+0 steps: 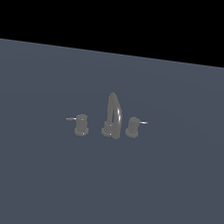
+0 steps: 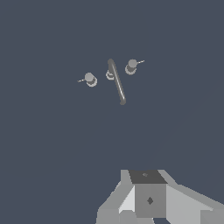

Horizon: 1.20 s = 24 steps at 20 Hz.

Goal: Turn on the faucet by rotating a designated handle.

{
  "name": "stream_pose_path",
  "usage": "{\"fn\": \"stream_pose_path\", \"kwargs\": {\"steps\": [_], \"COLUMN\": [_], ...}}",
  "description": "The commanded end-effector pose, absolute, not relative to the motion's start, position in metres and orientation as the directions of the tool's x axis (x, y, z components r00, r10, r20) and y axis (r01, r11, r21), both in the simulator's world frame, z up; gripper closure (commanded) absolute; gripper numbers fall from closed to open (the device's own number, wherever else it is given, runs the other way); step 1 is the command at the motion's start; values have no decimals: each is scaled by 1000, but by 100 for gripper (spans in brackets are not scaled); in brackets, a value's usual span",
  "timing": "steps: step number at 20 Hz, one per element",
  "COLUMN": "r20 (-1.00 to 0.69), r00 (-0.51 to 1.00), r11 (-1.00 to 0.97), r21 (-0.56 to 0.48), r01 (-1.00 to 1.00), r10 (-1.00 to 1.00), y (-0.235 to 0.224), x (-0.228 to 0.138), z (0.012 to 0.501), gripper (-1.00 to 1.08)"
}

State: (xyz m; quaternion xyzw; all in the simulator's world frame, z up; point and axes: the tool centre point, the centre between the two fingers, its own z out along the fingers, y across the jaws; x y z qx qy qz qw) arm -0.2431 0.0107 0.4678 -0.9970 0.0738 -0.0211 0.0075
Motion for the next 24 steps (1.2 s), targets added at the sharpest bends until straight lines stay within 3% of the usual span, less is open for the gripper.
{"fn": "stream_pose_path", "kwargs": {"steps": [1,24], "r20": [39,19], "r00": [982,796], "r11": [-983,-796], "r21": [-18,-22], "r01": [-184,-604], "r10": [-184,-605], "y": [18,102], "x": [-239,-167], "z": [456,308], "gripper": [108,108]}}
